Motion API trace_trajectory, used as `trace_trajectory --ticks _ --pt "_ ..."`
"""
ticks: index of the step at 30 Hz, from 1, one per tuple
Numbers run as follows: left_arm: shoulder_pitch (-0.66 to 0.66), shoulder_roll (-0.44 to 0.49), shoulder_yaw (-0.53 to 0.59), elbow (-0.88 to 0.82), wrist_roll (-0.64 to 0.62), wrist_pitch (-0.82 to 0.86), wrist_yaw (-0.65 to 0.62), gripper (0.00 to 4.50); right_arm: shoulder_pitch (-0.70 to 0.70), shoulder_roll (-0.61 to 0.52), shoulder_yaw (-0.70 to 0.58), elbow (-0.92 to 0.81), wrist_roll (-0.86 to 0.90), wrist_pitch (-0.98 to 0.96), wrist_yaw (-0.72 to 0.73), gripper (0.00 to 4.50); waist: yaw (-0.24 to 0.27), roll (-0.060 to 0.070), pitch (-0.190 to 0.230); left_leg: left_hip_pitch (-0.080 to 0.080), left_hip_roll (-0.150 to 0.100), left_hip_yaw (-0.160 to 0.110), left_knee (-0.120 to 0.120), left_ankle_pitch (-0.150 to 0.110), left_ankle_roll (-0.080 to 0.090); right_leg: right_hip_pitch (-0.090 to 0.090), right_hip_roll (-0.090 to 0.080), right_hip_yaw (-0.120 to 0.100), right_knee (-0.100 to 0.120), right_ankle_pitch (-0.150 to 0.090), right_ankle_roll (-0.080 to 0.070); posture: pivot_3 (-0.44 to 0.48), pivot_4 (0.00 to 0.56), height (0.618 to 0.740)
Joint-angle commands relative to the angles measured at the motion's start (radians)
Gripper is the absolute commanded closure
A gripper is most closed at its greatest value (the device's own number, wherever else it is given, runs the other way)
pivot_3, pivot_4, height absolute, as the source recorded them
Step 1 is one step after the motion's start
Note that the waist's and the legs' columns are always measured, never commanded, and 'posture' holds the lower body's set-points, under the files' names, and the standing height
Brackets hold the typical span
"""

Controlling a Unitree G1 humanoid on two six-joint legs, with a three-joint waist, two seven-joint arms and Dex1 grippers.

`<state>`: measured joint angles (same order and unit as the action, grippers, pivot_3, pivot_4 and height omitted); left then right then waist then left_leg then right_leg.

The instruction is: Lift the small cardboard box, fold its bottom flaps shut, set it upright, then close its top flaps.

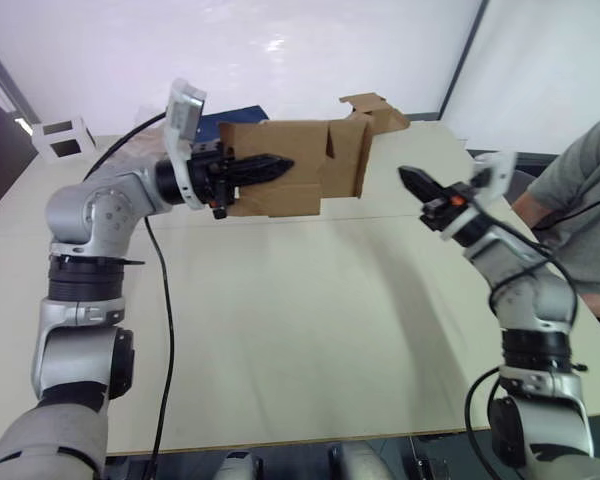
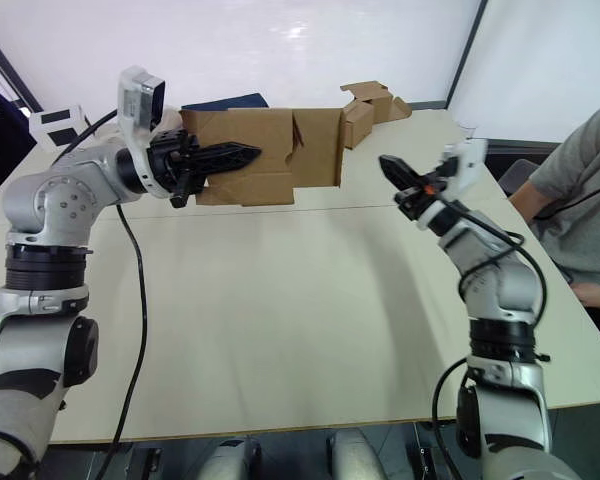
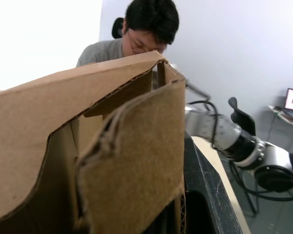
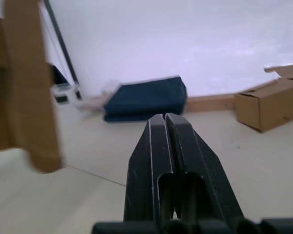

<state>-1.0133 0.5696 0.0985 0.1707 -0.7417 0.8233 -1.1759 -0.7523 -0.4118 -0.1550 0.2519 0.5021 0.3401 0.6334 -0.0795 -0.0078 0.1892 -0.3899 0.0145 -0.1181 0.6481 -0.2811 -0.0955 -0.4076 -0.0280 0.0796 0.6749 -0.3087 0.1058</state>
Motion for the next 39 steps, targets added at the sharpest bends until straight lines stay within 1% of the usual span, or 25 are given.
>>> trace_trajectory --ticks 1,4,6,8,13,19,25,27,28,29,31,32,33,34,39 --pt "-0.005 0.019 0.034 -0.031 -0.027 0.005 -0.004 4.50 -0.043 0.032 0.024 0.006 0.000 -0.036 0.063 4.47 0.001 0.000 0.000 0.000 0.000 0.000 -0.001 0.000 0.000 0.000 0.000 0.000 0.000 0.000 0.000 0.000 0.150 0.740" --pt "-0.009 0.023 0.032 -0.023 -0.028 0.002 -0.005 4.50 -0.034 0.057 0.027 -0.022 0.031 -0.022 0.111 4.47 0.007 0.000 0.000 -0.001 0.000 0.000 0.000 0.000 0.000 0.000 -0.001 0.000 -0.001 0.000 0.000 0.000 0.150 0.740" --pt "-0.015 0.024 0.031 -0.011 -0.025 -0.002 -0.005 4.50 -0.019 0.074 0.013 -0.071 0.090 0.020 0.138 4.47 0.010 0.000 0.000 -0.001 -0.001 0.000 0.001 0.000 -0.001 0.000 -0.001 0.000 -0.001 0.000 0.000 0.000 0.150 0.740" --pt "-0.015 0.024 0.031 0.001 -0.021 -0.009 -0.006 4.50 0.015 0.095 -0.015 -0.155 0.191 0.090 0.148 4.47 0.009 0.000 0.000 -0.001 0.000 0.000 0.001 0.000 -0.001 0.000 -0.001 0.000 0.000 0.000 0.000 0.000 0.150 0.740" --pt "-0.016 0.010 0.031 0.023 -0.020 -0.018 -0.001 4.50 0.083 0.125 -0.063 -0.297 0.368 0.222 0.127 4.47 0.009 0.000 0.000 -0.001 0.000 -0.001 0.001 0.000 -0.001 0.000 -0.001 -0.001 0.000 0.000 0.000 0.000 0.150 0.740" --pt "-0.013 0.005 0.027 0.012 -0.038 0.006 -0.009 4.50 0.121 0.151 -0.058 -0.378 0.438 0.272 0.093 4.47 0.008 0.000 0.000 -0.001 0.000 -0.001 0.001 0.000 -0.001 0.000 -0.001 -0.001 0.001 0.000 0.000 0.000 0.150 0.740" --pt "-0.024 0.010 0.022 0.021 -0.036 0.015 -0.021 4.50 0.135 0.195 -0.038 -0.380 0.459 0.281 0.076 4.47 0.007 0.000 0.000 -0.001 0.000 -0.001 0.000 0.000 -0.001 0.000 -0.001 -0.001 0.001 0.000 0.000 0.000 0.150 0.740" --pt "-0.026 0.011 0.024 0.022 -0.036 0.018 -0.021 4.50 0.136 0.211 -0.040 -0.370 0.456 0.274 0.066 3.99 0.008 0.000 0.000 -0.001 0.000 -0.001 0.001 0.000 -0.001 0.000 -0.001 0.000 0.001 0.000 0.000 0.000 0.150 0.740" --pt "-0.026 0.011 0.025 0.023 -0.036 0.019 -0.021 4.50 0.136 0.215 -0.040 -0.367 0.453 0.271 0.064 3.84 0.009 0.000 0.000 -0.001 0.000 -0.001 0.001 0.000 -0.001 0.000 -0.001 0.000 0.001 0.000 0.000 0.000 0.150 0.740" --pt "-0.027 0.011 0.026 0.023 -0.037 0.020 -0.021 4.50 0.138 0.219 -0.041 -0.366 0.458 0.273 0.064 3.34 0.009 0.000 0.000 -0.001 0.000 -0.001 0.001 0.000 -0.001 0.000 -0.001 -0.001 0.001 0.000 0.000 0.000 0.150 0.740" --pt "-0.025 0.013 0.028 0.018 -0.041 0.025 -0.022 4.50 0.146 0.249 -0.063 -0.363 0.512 0.288 0.052 2.64 0.009 0.000 0.000 -0.001 0.000 -0.001 0.001 0.000 -0.001 0.000 -0.001 0.000 0.001 0.000 0.000 0.000 0.150 0.740" --pt "-0.024 0.014 0.029 0.017 -0.042 0.027 -0.023 4.50 0.150 0.262 -0.072 -0.363 0.539 0.296 0.049 2.18 0.008 0.000 0.000 -0.001 0.000 -0.001 0.001 0.000 -0.001 0.000 -0.001 -0.001 0.001 0.000 0.000 0.000 0.150 0.740" --pt "-0.024 0.014 0.029 0.017 -0.043 0.027 -0.023 4.50 0.151 0.269 -0.077 -0.363 0.555 0.302 0.047 1.88 0.008 0.000 0.000 -0.001 0.000 -0.001 0.000 0.000 -0.001 0.000 0.000 -0.001 0.001 0.000 0.000 0.000 0.150 0.740" --pt "-0.024 0.015 0.031 0.017 -0.045 0.028 -0.022 4.50 0.159 0.282 -0.083 -0.369 0.586 0.315 0.041 1.49 0.008 0.000 0.000 -0.001 0.000 -0.001 0.000 0.000 -0.001 0.000 -0.001 -0.001 0.001 0.000 0.000 0.000 0.150 0.740" --pt "-0.022 0.015 0.038 0.012 -0.054 0.032 -0.013 4.50 0.199 0.328 -0.081 -0.392 0.651 0.333 0.007 1.49 0.008 0.000 0.000 -0.001 0.000 -0.001 0.000 0.000 -0.001 0.000 -0.001 0.000 0.002 0.000 0.000 0.000 0.150 0.740"
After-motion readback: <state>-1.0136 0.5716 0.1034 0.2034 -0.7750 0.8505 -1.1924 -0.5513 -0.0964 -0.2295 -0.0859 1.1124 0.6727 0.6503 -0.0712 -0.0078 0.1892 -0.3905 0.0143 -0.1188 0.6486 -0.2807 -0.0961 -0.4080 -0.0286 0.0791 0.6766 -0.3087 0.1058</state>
